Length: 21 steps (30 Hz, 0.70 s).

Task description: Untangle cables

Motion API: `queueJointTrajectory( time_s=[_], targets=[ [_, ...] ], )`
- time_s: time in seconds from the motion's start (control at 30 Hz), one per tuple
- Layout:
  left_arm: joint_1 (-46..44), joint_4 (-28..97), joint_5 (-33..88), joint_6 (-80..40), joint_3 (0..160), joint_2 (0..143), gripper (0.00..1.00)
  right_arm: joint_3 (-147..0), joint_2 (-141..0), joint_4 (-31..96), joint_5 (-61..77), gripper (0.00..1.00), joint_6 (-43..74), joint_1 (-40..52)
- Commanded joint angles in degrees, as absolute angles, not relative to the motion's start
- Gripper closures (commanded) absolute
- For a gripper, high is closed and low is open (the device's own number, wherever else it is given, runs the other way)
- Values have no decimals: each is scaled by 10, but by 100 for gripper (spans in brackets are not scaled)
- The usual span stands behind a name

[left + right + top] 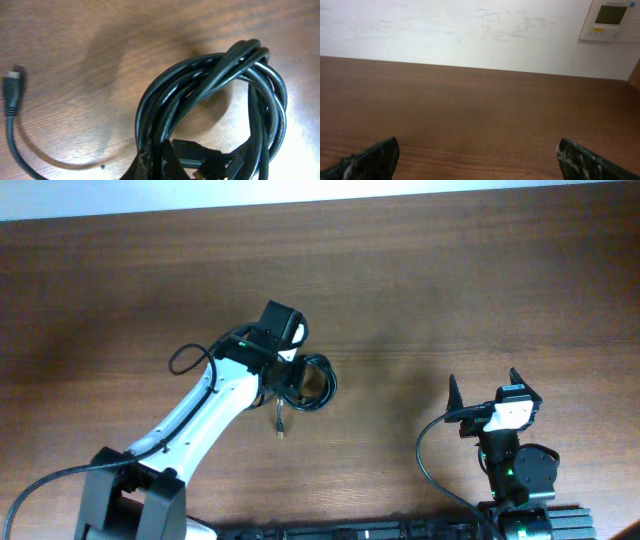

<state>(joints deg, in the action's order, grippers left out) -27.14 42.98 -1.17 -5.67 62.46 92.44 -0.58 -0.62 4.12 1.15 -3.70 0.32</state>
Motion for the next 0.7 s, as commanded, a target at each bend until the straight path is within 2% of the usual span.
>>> queueJointTrajectory(
  time_s=[0.0,0.07,0.1,0.2,0.3,0.37,0.43,0.53,0.57,0.67],
  targets=[
    [-272,428,69,54,635,903,100,-3,-3,45,11,1,-41,8],
    [-272,416,96,69,635,903,100,-3,-3,41,18,1,-40,8],
    [-272,407,99,94,635,903,100,-3,-3,37,89,1,-24,8],
    [-273,365,97,17,635,903,100,-3,-4,14,165,1,219,8],
    [-273,364,97,17,635,903,100,-4,-4,-62,180,1,282,8],
    [-273,355,97,17,635,903,100,-20,-4,-24,219,1,294,8],
    [-273,347,97,17,635,903,100,-58,-16,99,219,1,307,7],
    [-273,343,97,17,635,903,100,-177,-129,185,221,1,305,8],
    [-273,343,97,17,635,903,100,-234,-213,212,235,2,302,8],
    [-272,345,98,18,635,903,100,-321,-414,172,383,2,273,8]
  ],
)
